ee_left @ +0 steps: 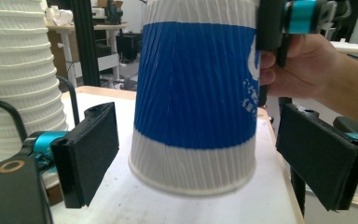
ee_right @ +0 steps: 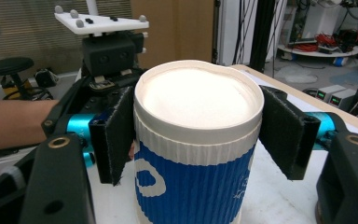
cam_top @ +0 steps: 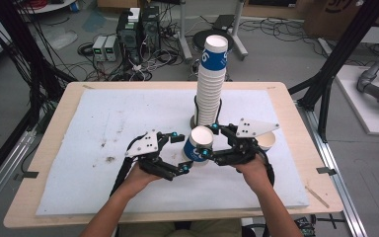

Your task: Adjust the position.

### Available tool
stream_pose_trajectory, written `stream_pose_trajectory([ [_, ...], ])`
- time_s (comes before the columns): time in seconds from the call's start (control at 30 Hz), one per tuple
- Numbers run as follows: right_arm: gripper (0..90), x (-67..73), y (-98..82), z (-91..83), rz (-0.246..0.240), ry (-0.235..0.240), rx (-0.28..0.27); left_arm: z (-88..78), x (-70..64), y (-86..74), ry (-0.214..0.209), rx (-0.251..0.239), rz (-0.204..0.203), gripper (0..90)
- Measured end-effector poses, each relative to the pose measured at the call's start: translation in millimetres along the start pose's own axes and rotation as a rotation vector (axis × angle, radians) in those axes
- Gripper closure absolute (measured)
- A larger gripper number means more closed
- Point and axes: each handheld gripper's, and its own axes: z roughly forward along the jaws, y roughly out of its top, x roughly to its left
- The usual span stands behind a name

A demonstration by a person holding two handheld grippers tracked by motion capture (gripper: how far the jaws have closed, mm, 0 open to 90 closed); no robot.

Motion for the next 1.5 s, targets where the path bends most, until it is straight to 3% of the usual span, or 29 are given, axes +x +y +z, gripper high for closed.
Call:
stream_pose_trajectory([
  [0.17, 31.8, 1.8, 0.2, 1.3, 0.004, 0.012, 0.001, 7.3, -2.4, -2.9, -0.020, 0.022, 0.000, 13.1],
  [0.43, 31.8, 2.6, 0.6, 1.7, 0.015, 0.031, -0.011, 11.7, -2.1, -5.6, -0.016, 0.038, -0.017, 13.2],
  [0.8, 31.8, 1.5, -1.0, 1.9, 0.027, 0.029, -0.008, 8.5, -1.0, -5.1, -0.016, 0.068, 0.021, 22.8],
  [1.0, 29.9, 0.5, -3.7, 4.7, 0.060, 0.038, 0.010, 3.6, 0.4, -2.3, -0.026, 0.120, 0.019, 26.6],
  [1.13, 19.7, 1.3, -3.1, 6.1, 0.080, 0.022, 0.004, -2.2, 2.5, 2.7, -0.027, 0.138, 0.022, 27.8],
  [1.37, 19.7, 1.4, 1.6, -0.7, 0.038, 0.023, -0.012, -13.7, 7.2, 14.9, -0.038, 0.218, 0.041, 27.9],
  [1.5, 19.7, 1.4, 5.3, -4.4, 0.003, 0.027, 0.009, -20.4, 8.7, 25.2, -0.048, 0.275, 0.065, 27.8],
])
